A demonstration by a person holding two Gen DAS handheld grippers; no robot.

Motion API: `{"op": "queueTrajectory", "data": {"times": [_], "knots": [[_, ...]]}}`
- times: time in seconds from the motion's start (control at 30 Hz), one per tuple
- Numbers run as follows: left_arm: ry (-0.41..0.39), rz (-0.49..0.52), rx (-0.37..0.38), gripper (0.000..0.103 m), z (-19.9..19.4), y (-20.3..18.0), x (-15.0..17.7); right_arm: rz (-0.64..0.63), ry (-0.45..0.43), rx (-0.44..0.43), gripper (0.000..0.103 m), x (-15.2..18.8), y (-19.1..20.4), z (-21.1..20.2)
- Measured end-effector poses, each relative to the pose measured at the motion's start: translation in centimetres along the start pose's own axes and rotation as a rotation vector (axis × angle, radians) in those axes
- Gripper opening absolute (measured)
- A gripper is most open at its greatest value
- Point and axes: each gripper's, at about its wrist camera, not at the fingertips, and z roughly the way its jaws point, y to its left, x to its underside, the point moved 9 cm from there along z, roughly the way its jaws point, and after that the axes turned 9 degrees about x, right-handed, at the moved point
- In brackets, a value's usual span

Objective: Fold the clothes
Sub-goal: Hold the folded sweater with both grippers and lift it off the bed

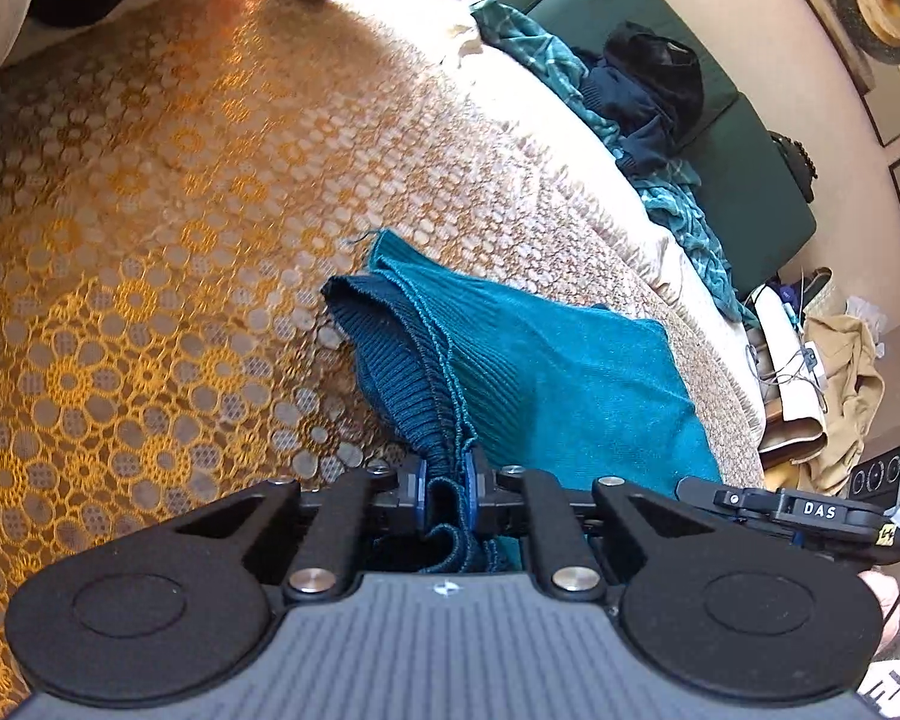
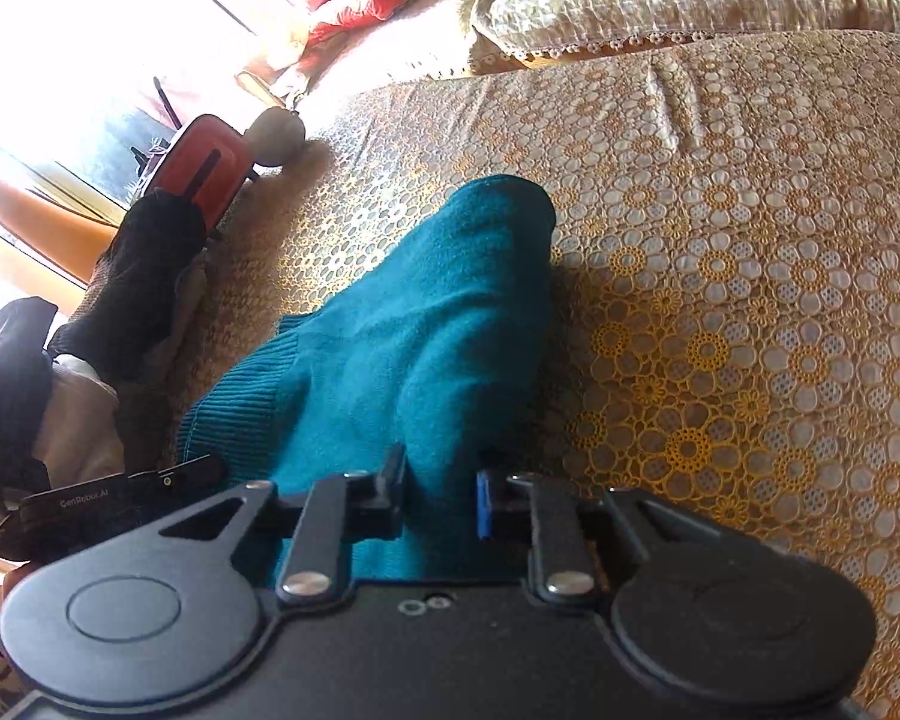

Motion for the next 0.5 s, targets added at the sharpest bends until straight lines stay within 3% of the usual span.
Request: {"op": "queueTrajectory", "data": {"times": [0.27,0.5], "knots": [[-0.018,0.02,0.015,0.01,-0.4,-1.4,-1.4,-0.029,-0.036,-0.003,0.103,-1.3,2.1,-2.1],[0.012,-0.023,0.008,0.01,0.2,0.6,-0.3,0.028,0.028,-0.002,0.103,-0.1,0.3,-0.9]]}}
